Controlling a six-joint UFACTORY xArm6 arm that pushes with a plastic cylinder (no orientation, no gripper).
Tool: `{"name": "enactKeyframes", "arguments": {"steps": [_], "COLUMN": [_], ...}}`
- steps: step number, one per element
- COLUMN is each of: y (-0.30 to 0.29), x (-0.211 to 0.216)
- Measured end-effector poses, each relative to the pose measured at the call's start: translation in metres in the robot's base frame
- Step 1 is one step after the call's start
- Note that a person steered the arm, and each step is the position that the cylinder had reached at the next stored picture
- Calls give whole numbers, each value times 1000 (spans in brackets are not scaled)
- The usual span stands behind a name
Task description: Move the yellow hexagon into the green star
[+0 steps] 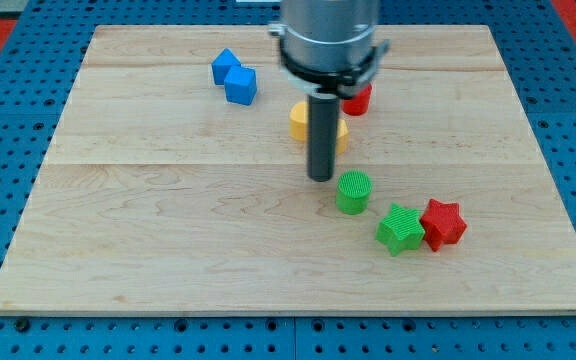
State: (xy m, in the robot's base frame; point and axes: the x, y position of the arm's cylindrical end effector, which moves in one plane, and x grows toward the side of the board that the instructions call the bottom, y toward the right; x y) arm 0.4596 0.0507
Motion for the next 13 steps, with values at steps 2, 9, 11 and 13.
{"name": "enactKeyframes", "arguments": {"steps": [2, 9, 11, 13], "y": [32, -29, -5, 46], "x": [-30, -83, -38, 2]}}
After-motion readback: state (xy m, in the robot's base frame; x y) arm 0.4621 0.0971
